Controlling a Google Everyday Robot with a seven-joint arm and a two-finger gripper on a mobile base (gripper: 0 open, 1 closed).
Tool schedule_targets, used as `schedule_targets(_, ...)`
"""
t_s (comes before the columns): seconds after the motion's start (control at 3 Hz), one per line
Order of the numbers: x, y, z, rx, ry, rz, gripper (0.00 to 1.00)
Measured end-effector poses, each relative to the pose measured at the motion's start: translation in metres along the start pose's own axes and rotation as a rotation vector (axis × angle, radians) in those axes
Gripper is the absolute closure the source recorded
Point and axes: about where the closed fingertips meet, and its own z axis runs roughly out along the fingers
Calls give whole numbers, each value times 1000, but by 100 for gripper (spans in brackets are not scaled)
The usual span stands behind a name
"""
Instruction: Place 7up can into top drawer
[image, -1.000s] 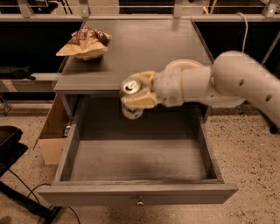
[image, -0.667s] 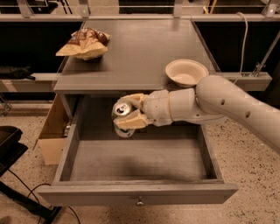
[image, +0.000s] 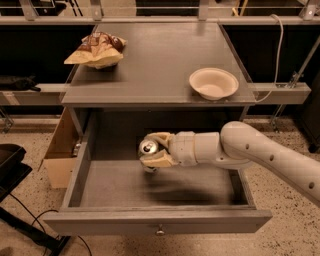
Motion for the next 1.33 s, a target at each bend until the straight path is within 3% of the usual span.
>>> schedule_targets(0.33, 30, -2, -5, 17, 11, 72, 100)
schedule_targets(0.67, 31, -1, -5, 17, 11, 74, 82)
schedule_targets(1.0, 31, -1, -5, 16, 11, 74, 50)
schedule_targets(1.33, 31, -1, -5, 16, 11, 74, 27)
